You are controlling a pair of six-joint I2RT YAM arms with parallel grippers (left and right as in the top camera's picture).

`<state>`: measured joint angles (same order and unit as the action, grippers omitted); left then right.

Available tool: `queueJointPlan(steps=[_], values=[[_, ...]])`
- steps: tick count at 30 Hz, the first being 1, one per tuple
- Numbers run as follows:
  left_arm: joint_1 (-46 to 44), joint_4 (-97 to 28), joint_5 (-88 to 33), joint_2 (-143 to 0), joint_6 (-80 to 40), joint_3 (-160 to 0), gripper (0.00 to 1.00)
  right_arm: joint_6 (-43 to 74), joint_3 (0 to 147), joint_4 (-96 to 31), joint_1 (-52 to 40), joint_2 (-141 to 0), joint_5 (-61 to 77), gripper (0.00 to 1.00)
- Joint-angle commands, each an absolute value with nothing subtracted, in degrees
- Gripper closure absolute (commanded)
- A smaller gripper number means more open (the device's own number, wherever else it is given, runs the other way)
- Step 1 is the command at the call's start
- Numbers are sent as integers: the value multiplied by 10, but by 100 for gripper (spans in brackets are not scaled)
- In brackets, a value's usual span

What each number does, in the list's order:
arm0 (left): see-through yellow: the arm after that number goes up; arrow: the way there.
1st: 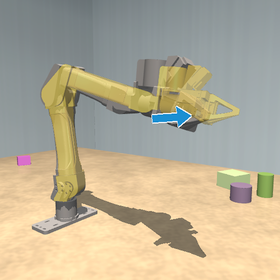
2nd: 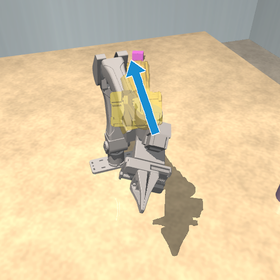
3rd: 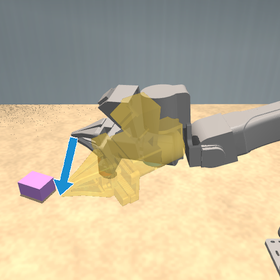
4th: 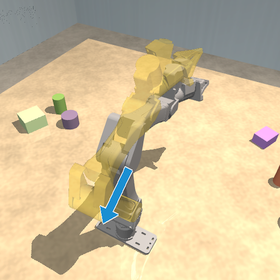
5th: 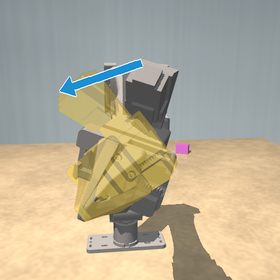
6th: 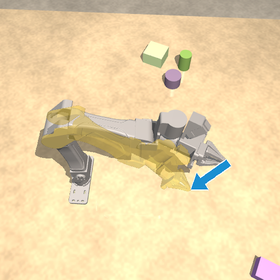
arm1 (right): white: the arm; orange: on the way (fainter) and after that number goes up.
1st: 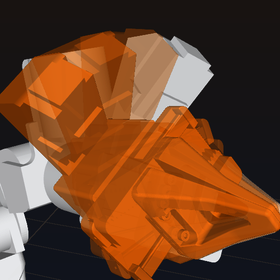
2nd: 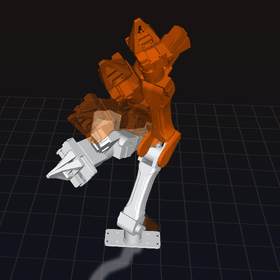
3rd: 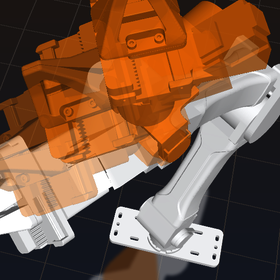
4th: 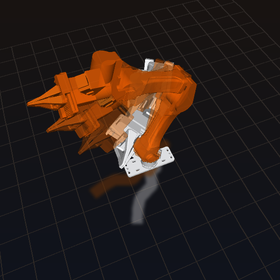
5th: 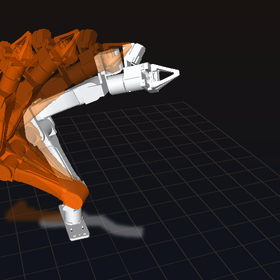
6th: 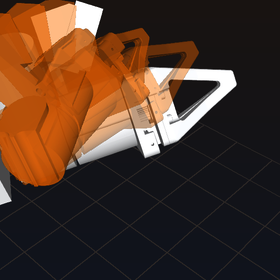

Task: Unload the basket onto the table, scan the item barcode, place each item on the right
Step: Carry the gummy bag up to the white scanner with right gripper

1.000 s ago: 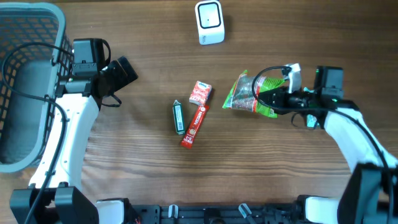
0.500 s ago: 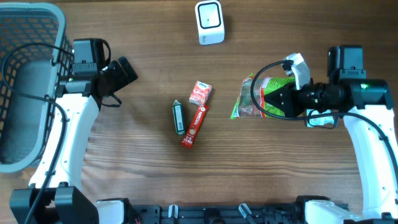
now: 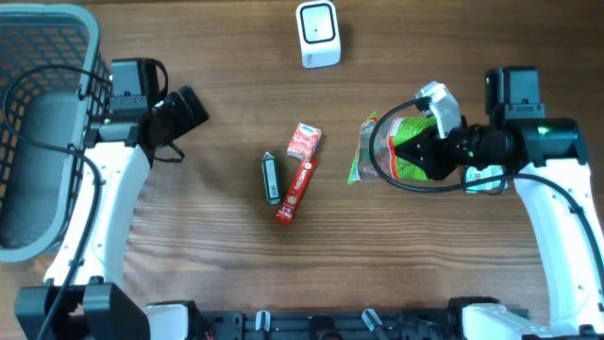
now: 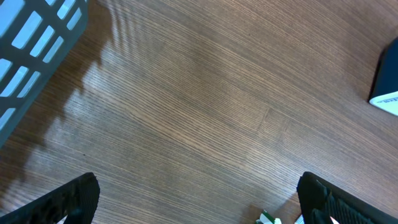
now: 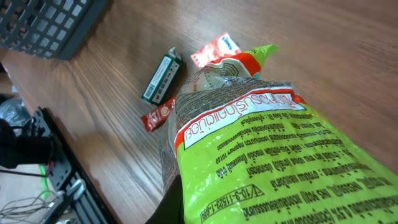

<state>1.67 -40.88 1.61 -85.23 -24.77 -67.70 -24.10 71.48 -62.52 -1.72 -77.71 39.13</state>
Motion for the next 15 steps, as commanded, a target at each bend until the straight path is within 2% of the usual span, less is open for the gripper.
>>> queueJointPlan(steps=[1, 5, 8, 10, 15], values=[[19, -408, 20, -849, -249, -685, 0, -209, 793, -646, -20, -788, 349, 96], [19, -408, 20, -849, -249, -685, 0, -225, 969, -752, -32, -869, 275, 96], [19, -408, 20, -849, -249, -685, 0, -243, 1125, -771, -93, -959, 151, 96], [19, -408, 20, -849, -249, -685, 0, -280, 1169, -702, -144, -1004, 83, 96], [19, -408, 20, -849, -249, -685, 0, -427, 1169, -483, -241, -1105, -117, 96]])
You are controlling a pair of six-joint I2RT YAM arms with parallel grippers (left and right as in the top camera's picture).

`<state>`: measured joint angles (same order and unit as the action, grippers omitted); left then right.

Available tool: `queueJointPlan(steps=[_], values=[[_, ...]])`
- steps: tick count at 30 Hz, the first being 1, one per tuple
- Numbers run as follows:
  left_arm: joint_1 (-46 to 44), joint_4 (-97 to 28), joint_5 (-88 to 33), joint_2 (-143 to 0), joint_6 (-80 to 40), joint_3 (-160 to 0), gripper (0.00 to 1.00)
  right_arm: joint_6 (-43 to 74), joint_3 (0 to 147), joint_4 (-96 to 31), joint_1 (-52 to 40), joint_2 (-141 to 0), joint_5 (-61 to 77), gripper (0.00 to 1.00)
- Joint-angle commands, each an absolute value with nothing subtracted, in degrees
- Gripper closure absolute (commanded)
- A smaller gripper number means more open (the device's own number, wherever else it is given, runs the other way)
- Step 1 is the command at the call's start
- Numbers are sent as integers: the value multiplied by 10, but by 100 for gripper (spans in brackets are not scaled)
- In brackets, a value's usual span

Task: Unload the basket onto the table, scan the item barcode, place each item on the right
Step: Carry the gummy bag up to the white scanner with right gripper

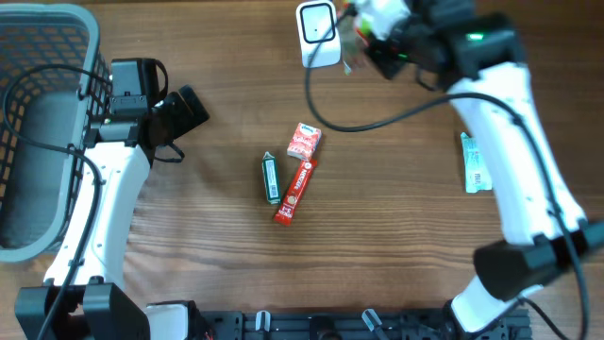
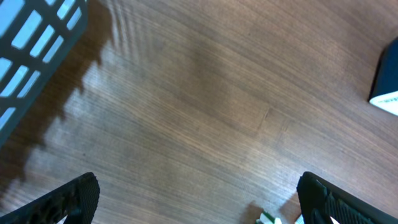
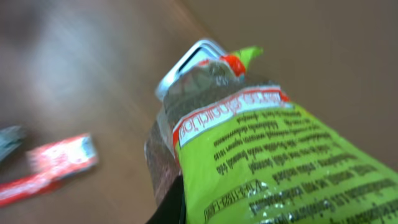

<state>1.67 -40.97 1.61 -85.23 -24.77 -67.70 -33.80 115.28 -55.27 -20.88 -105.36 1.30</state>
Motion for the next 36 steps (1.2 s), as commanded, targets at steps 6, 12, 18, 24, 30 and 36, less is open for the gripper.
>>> queueJointPlan(steps=[6, 12, 18, 24, 30, 36], values=[[19, -408, 20, -849, -249, -685, 0, -552, 1169, -227, -261, -1252, -257, 96], [19, -408, 20, -849, -249, -685, 0, -626, 1168, -55, -263, -1326, -298, 96], [19, -408, 20, -849, -249, -685, 0, -628, 1167, -57, -293, -1327, -287, 96], [19, -408, 20, -849, -249, -685, 0, -624, 1155, -121, -303, -1327, -290, 96], [19, -408, 20, -849, -249, -685, 0, -574, 1152, -111, -302, -1319, -291, 96], [19, -408, 20, -849, -249, -685, 0, -353, 1152, -276, -274, -1161, -176, 96]])
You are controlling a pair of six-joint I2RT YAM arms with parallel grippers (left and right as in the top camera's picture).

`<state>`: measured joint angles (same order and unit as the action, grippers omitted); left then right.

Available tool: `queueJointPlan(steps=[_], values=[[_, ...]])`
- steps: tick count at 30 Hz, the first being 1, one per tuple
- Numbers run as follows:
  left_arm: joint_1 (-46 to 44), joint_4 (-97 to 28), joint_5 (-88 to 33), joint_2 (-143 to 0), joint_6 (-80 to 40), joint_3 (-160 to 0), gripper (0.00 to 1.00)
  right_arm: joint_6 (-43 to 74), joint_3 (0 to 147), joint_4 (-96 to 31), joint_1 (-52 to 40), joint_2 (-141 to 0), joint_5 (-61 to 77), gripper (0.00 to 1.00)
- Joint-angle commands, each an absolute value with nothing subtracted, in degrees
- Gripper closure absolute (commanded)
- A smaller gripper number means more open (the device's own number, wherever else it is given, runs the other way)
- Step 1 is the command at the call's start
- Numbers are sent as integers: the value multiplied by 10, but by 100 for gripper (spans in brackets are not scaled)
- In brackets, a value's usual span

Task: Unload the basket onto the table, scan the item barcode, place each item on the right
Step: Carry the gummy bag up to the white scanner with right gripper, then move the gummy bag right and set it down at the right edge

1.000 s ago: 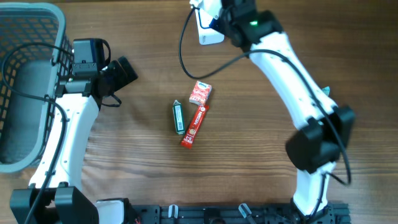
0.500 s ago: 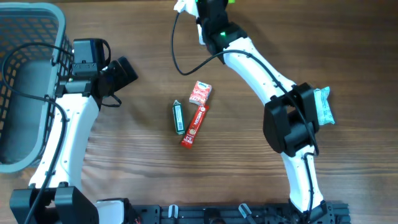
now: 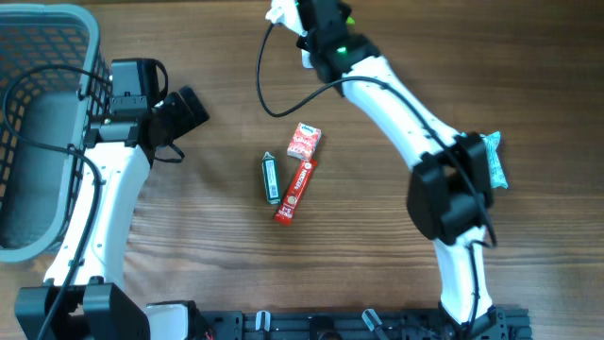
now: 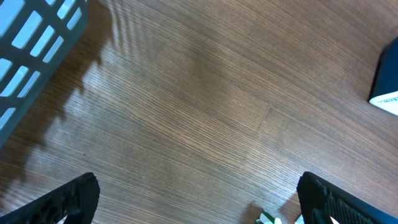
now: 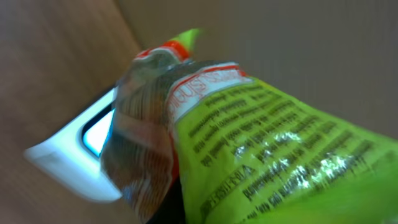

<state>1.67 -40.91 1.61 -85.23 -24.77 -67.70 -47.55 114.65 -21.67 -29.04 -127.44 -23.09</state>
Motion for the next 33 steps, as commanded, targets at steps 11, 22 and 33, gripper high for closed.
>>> queueJointPlan(steps=[11, 22, 33], values=[[19, -408, 20, -849, -249, -685, 0, -206, 979, -773, -69, -1060, 85, 96], [19, -408, 20, -849, -249, -685, 0, -74, 888, -639, -23, -1057, -123, 14], [19, -408, 20, -849, -249, -685, 0, 21, 793, -550, -23, -1059, 164, 94]])
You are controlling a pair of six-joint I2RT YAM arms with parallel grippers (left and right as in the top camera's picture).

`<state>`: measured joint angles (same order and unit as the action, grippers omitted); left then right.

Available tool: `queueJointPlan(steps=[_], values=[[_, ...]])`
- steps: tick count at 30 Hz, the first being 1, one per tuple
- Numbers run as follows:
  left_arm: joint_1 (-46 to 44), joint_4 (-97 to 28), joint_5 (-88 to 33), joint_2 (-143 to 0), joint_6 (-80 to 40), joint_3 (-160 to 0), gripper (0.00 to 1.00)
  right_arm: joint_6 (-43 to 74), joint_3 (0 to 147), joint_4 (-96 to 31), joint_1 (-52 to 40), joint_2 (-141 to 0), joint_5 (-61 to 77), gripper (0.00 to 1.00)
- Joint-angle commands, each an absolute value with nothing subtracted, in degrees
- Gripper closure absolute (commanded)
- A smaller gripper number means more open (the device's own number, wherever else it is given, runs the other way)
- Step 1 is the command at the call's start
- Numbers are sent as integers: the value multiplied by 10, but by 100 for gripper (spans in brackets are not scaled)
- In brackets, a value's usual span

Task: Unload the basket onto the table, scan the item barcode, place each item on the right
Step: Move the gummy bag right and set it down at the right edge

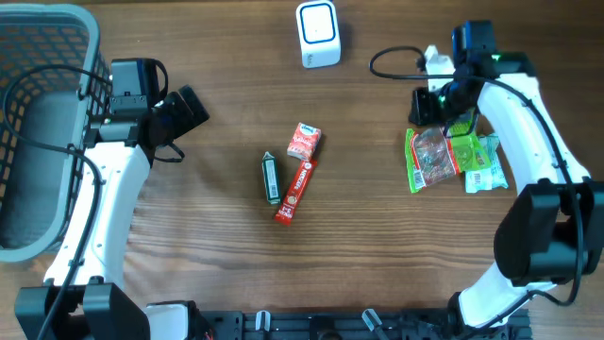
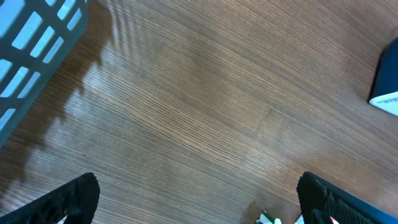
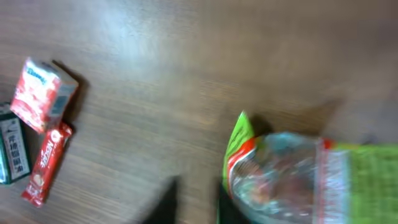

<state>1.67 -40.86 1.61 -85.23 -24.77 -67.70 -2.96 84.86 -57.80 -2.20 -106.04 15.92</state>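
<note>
A green snack bag (image 1: 435,159) with a clear window lies flat on the table at the right; the blurred right wrist view shows it as the green bag (image 3: 292,180). My right gripper (image 1: 440,102) hovers just past the bag's top end. In its own view my right gripper (image 3: 196,196) stands open, with bare wood between the dark fingers and the bag beside them. The white scanner (image 1: 318,33) stands at the back centre. My left gripper (image 1: 189,109) is at the left, and in its wrist view my left gripper (image 2: 199,202) is wide open over bare wood.
A grey basket (image 1: 42,123) fills the far left. At mid-table lie a red carton (image 1: 303,141), a red stick pack (image 1: 294,191) and a dark green pack (image 1: 272,178). A pale teal packet (image 1: 481,162) lies right of the bag.
The green bag was held up at the scanner in my shut right gripper. Now it lies on the table at the right, and the gripper is open beside its top end. The left arm is unchanged.
My right gripper first held the green bag over the right side of the table. It then held the bag at the scanner at the back, and a moment later still there, further left. Now the bag lies released beside the pale packet. The left arm stayed still.
</note>
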Motion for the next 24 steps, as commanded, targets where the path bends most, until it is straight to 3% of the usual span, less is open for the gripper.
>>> queueJointPlan(steps=[1, 4, 8, 11, 14, 17, 20, 22, 24], values=[[19, -408, 20, -849, -249, -685, 0, 43, 754, -517, -23, -1059, 131, 94], [19, -408, 20, -849, -249, -685, 0, 66, 674, -478, -22, -1059, 30, 94], [19, -408, 20, -849, -249, -685, 0, 116, 698, -559, -22, -1048, -131, 95], [19, -408, 20, -849, -249, -685, 0, 88, 735, -572, -24, -1035, -40, 87], [19, -408, 20, -849, -249, -685, 0, 47, 766, -539, -59, -1018, 287, 71], [19, -408, 20, -849, -249, -685, 0, 140, 766, -457, -131, -1008, 322, 50], [19, -408, 20, -849, -249, -685, 0, 220, 764, -324, -251, -1009, 304, 0], [19, -408, 20, -849, -249, -685, 0, 265, 764, -282, -303, -1011, 263, 0], [19, -408, 20, -849, -249, -685, 0, 323, 764, -260, -351, -1018, 164, 11]])
